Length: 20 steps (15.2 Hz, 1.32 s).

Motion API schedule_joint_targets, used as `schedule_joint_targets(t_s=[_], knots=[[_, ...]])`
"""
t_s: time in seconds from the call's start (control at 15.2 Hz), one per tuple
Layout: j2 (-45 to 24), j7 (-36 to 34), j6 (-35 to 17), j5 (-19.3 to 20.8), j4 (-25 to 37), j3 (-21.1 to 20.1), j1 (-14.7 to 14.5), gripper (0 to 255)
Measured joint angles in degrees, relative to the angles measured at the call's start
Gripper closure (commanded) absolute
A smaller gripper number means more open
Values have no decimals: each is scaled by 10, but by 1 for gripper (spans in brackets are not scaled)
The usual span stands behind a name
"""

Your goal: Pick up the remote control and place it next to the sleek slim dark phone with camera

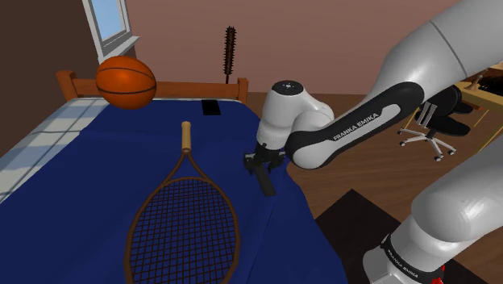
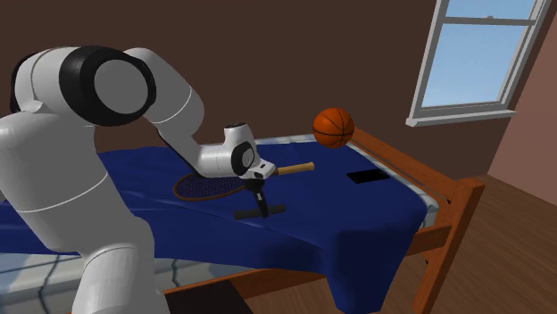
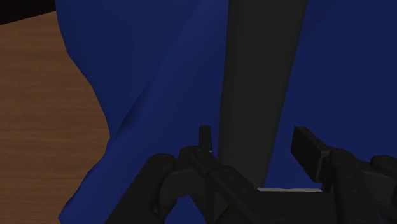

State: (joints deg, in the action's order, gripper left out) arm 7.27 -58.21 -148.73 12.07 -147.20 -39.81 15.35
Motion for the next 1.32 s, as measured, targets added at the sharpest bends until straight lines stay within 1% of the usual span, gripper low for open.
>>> schedule_joint_targets(t_s=[0.07, 0.26, 0.59, 1.06, 1.32], knots=[[1, 0, -8, 0, 1, -1, -1, 255], [0, -7, -8, 6, 1, -3, 1, 255], [1, -6, -5, 4, 2, -2, 0, 255], [46, 48, 49, -58, 11, 17, -21, 255], [72, 72, 83, -85, 23, 29, -33, 255]])
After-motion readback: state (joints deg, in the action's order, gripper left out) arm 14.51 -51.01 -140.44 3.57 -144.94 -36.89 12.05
